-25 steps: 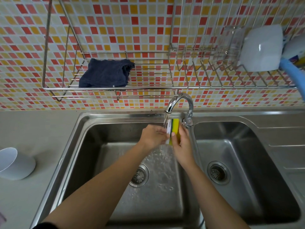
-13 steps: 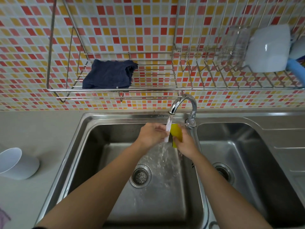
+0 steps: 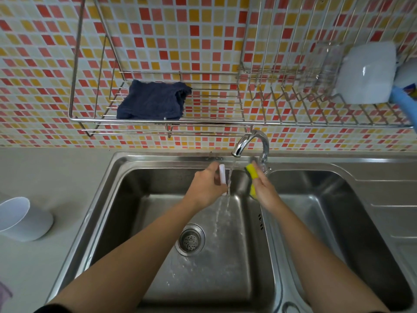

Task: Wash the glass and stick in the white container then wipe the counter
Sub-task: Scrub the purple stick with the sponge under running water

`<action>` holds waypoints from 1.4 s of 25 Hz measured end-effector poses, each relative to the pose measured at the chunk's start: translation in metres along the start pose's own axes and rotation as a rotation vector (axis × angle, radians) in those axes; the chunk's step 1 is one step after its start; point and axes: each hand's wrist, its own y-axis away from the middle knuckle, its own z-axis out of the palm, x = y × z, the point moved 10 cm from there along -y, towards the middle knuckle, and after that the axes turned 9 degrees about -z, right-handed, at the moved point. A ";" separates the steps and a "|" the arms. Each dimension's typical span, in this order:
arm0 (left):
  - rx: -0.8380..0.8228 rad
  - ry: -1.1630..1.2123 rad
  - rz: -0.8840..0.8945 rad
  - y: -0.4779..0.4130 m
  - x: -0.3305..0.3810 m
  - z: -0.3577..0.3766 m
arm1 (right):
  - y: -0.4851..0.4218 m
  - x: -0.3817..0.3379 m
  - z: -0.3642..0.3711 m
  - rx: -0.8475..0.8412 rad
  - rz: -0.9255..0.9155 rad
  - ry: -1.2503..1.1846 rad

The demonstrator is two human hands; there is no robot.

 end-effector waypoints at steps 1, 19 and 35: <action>0.001 -0.012 0.006 0.002 -0.001 -0.001 | 0.002 0.000 0.011 -0.043 -0.013 -0.031; 0.117 -0.135 0.025 0.054 -0.027 -0.051 | 0.048 -0.125 0.059 0.011 -0.270 0.432; 0.212 0.080 0.112 0.089 -0.014 -0.117 | 0.072 -0.326 -0.043 0.297 -0.591 -0.001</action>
